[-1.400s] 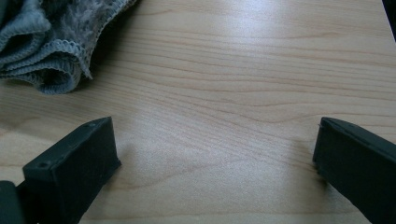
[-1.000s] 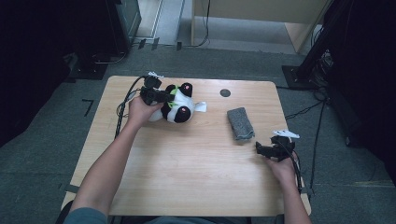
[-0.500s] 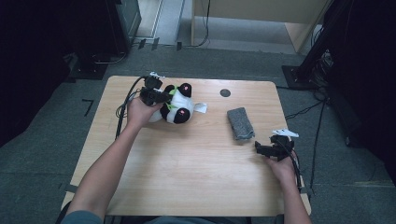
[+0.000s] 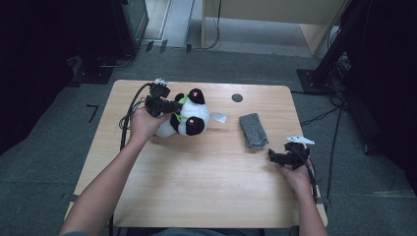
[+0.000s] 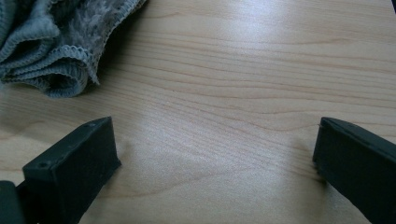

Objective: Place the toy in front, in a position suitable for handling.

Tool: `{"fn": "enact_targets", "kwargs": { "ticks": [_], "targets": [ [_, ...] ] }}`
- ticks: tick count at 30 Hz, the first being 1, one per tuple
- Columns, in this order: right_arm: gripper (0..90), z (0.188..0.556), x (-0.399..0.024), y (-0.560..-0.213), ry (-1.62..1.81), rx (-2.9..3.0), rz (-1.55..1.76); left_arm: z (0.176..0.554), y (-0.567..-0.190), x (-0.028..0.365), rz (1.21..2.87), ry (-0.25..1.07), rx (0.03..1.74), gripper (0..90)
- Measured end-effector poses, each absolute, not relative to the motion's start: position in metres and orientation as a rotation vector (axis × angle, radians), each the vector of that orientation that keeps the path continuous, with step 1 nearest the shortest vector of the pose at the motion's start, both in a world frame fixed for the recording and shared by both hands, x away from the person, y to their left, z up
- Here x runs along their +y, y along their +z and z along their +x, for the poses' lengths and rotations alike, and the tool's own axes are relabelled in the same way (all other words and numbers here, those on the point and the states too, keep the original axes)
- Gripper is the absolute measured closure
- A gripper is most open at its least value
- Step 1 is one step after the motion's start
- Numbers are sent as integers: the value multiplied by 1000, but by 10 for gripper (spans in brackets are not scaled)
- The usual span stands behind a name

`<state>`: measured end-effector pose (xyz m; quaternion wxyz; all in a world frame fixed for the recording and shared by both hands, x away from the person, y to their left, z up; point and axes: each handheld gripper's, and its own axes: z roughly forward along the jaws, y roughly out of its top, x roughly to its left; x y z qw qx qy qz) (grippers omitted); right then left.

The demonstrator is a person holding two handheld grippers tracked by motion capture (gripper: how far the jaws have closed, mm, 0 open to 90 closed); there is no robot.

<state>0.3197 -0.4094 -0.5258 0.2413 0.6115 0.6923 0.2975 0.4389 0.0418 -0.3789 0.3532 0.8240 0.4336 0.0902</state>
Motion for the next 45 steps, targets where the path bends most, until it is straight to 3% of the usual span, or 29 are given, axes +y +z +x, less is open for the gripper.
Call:
{"fn": "enact_targets", "kwargs": {
  "ticks": [15,29,31,33,34,45],
  "targets": [
    [0,320,-409,-526,814,1893,1671,370,-385,40,2093,139,1082,762],
    [1,322,-408,-524,797,1893,1690,341,-410,11,2122,88,1035,757],
    [13,323,-407,-523,790,1899,1695,341,-413,10,2107,81,1034,754],
    [86,322,-407,-522,799,1911,1680,342,-414,11,2092,88,1029,745],
    [130,321,-407,-521,804,1913,1676,343,-415,12,2091,93,1025,727],
    [271,326,-408,-510,769,1922,1711,345,-415,19,2043,100,956,443]
  ]
}}
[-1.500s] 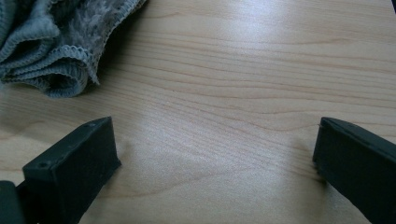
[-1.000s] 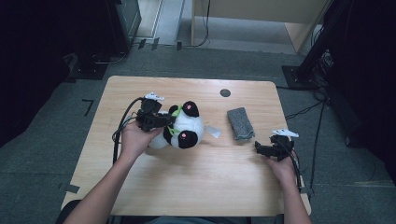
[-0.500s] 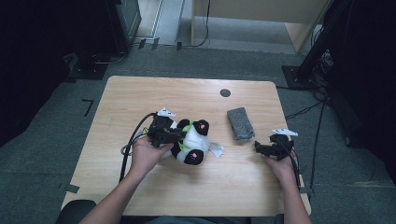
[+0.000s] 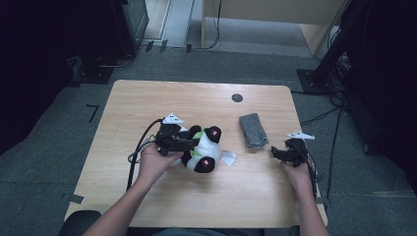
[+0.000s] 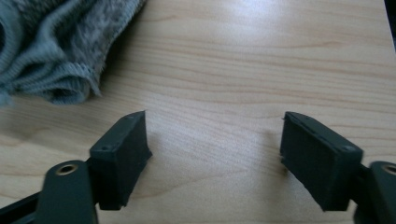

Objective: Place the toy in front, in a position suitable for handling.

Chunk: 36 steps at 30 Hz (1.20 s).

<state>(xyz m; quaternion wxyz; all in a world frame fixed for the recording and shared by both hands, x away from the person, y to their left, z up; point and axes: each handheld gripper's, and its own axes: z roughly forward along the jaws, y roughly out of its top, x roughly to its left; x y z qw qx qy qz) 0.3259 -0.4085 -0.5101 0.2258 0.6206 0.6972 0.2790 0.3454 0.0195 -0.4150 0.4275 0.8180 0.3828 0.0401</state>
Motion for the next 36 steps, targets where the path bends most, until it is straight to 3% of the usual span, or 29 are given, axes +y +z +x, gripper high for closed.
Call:
{"fn": "enact_targets", "kwargs": {
  "ticks": [2,11,17,31,36],
  "targets": [
    [317,326,-409,-505,798,1920,1703,346,-412,24,2010,98,947,408],
    [283,337,-408,-485,943,1875,1684,350,-401,57,1983,154,917,358],
    [337,348,-391,-477,961,1937,1616,352,-400,80,1998,212,923,346],
    [330,373,-373,-467,1025,1928,1587,364,-423,124,2054,262,984,337],
    [327,383,-359,-475,1043,1965,1588,365,-435,135,2023,204,1009,332]
  ]
}}
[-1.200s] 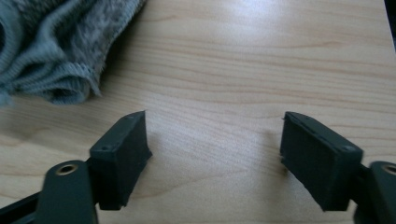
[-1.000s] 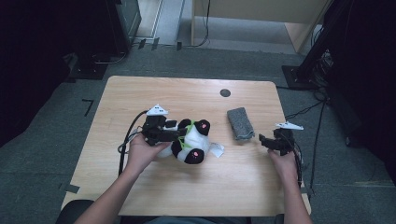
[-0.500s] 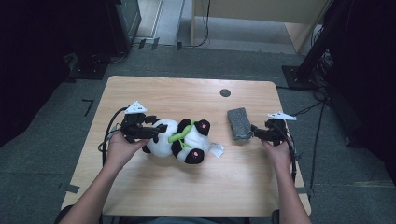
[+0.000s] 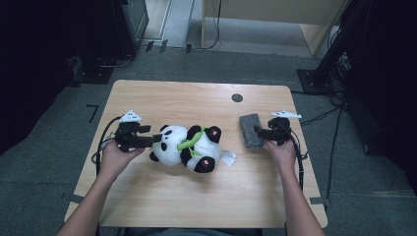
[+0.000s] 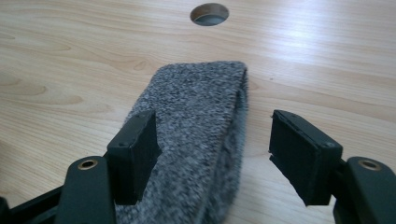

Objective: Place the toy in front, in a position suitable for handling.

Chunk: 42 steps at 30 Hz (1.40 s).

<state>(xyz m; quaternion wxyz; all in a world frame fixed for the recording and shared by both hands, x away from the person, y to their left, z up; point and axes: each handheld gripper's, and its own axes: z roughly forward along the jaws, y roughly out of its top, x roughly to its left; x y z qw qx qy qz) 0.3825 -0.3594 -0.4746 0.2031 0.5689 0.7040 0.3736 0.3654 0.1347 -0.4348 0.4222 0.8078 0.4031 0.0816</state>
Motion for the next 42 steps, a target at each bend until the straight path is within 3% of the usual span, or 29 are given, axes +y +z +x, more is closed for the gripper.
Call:
{"fn": "enact_targets", "kwargs": {
  "ticks": [22,25,33,42],
  "targets": [
    [334,398,-351,-512,1014,2073,1645,351,-463,133,1964,60,983,346],
    [379,398,-353,-513,1034,2077,1639,349,-462,130,1972,67,986,347],
    [673,397,-348,-509,1045,2150,1626,343,-468,118,1947,45,972,323],
    [732,396,-343,-495,980,2180,1639,343,-467,116,1950,59,962,284]
  ]
}}
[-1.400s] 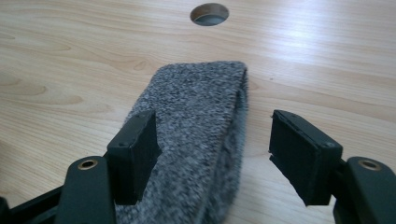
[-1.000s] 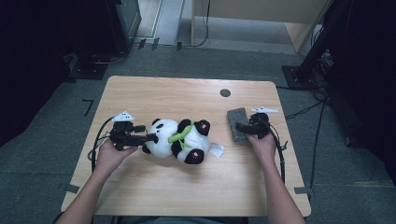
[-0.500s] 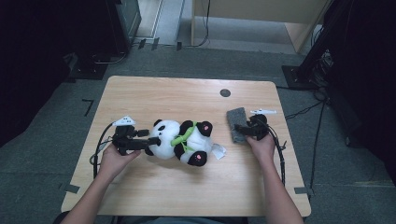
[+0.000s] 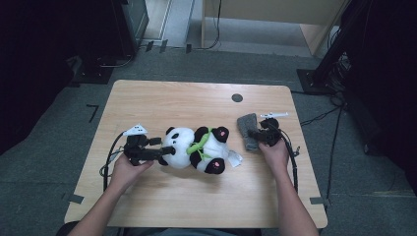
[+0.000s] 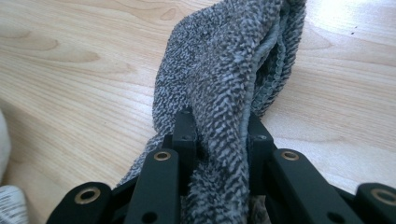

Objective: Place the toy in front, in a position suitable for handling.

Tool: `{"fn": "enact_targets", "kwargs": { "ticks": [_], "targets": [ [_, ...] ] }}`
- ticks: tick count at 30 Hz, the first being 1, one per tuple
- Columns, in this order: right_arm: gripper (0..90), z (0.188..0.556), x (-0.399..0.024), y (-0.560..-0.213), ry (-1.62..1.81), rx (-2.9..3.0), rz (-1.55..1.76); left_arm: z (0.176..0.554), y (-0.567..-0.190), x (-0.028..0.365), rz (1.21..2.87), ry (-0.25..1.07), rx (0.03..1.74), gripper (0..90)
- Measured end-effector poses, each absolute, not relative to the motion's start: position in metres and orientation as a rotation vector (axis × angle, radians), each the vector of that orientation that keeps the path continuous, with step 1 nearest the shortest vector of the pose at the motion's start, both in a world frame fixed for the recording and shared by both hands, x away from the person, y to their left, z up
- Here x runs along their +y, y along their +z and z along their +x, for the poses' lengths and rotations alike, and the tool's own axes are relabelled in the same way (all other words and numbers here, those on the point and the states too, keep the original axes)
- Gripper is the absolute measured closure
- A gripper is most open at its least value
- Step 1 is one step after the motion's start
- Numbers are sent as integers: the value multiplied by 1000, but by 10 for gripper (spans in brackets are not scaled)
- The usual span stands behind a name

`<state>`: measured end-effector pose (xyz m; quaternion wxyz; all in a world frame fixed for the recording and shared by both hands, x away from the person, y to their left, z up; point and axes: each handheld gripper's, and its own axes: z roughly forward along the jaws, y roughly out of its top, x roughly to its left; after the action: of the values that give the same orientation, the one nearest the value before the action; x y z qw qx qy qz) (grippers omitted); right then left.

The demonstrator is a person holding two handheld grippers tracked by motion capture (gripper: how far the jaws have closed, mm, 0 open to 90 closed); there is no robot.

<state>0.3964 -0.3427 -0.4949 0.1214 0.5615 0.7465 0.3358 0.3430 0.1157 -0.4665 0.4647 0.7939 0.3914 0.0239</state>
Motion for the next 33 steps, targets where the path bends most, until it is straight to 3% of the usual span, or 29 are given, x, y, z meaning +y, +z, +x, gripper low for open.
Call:
{"fn": "enact_targets", "kwargs": {
  "ticks": [5,11,19,27,29,33],
  "targets": [
    [732,390,-348,-482,1052,2142,1643,337,-459,109,1987,81,901,278],
    [730,381,-348,-465,1142,2133,1625,332,-466,93,2042,147,852,145],
    [728,374,-338,-445,1187,2137,1571,343,-480,94,2044,89,876,12],
    [728,371,-331,-439,1182,2167,1528,342,-486,93,2057,77,804,0],
    [728,370,-329,-433,1199,2168,1520,342,-489,95,2030,29,812,51],
    [727,365,-323,-416,1261,2150,1478,339,-489,95,2036,71,774,116]
  ]
}}
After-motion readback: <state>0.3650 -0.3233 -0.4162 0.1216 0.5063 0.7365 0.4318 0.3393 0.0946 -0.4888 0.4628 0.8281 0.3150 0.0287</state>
